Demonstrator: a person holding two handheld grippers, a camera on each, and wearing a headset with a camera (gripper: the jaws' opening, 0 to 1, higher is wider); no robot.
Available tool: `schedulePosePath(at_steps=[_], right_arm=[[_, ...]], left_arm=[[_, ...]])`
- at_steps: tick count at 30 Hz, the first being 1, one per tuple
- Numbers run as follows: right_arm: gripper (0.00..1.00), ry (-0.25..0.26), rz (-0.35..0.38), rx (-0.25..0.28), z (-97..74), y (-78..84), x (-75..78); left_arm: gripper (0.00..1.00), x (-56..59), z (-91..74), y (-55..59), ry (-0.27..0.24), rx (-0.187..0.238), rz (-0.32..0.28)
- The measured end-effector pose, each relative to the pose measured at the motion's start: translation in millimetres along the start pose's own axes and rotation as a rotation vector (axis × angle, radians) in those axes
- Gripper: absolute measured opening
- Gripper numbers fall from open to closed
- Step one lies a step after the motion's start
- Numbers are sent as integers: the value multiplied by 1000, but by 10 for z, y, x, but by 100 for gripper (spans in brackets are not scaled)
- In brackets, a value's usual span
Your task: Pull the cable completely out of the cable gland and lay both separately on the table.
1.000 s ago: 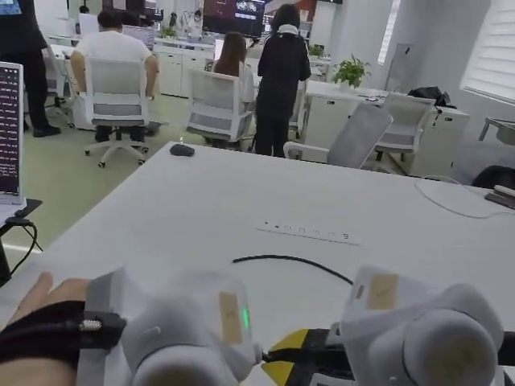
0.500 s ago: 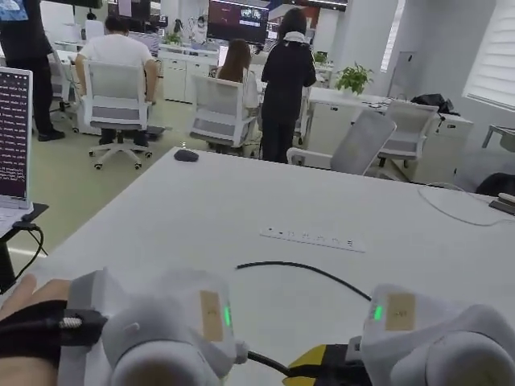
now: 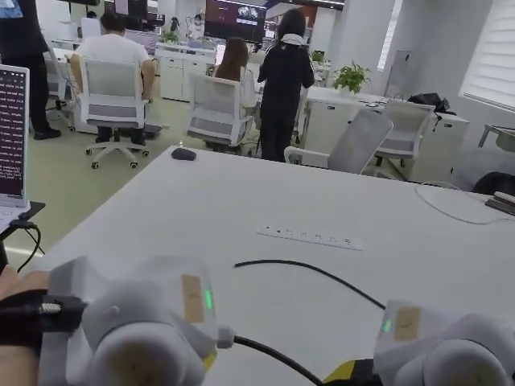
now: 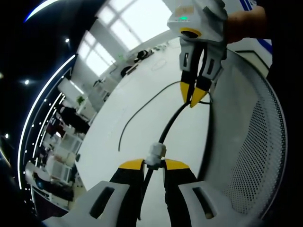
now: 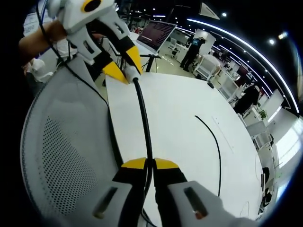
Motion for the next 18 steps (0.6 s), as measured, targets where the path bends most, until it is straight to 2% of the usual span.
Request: schedulePosePath(at_steps=[3, 5, 6, 8, 10, 12, 14, 18], right_arm=[[3, 3, 11, -15, -5, 22, 8], [4, -1, 12, -37, -11, -22, -3], [6, -3, 5, -28, -9, -53, -8], [17, -28, -4, 59, 23, -262, -49], [17, -43, 16, 119, 35, -442, -89], [17, -61, -3, 219, 48, -652, -140], [17, -88, -5, 245, 66, -741, -208], [16, -91, -38, 250, 113, -762, -237]], left_arm=[[16, -2, -2, -6, -3, 2, 1], [16, 4, 1, -15, -4, -2, 3], [16, 6, 3, -14, -3, -4, 5], [16, 14, 9, -26, 1, 1, 4], [16, 31, 27, -40, 3, -3, 12], [16, 54, 35, -62, 9, -1, 18], [16, 81, 40, -88, 18, 7, 19], [16, 134, 57, -139, 30, 22, 30]])
Point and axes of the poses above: the centre of the closed fingertips' face, and the gripper's own axes: z roughly forward along the fingers, x roughly to its right, y roughly out of its underside, the point moved 5 cm from there along -z, roughly backward along the fingers, and after that the axes turned 9 degrees about x, right-handed, at the moved point
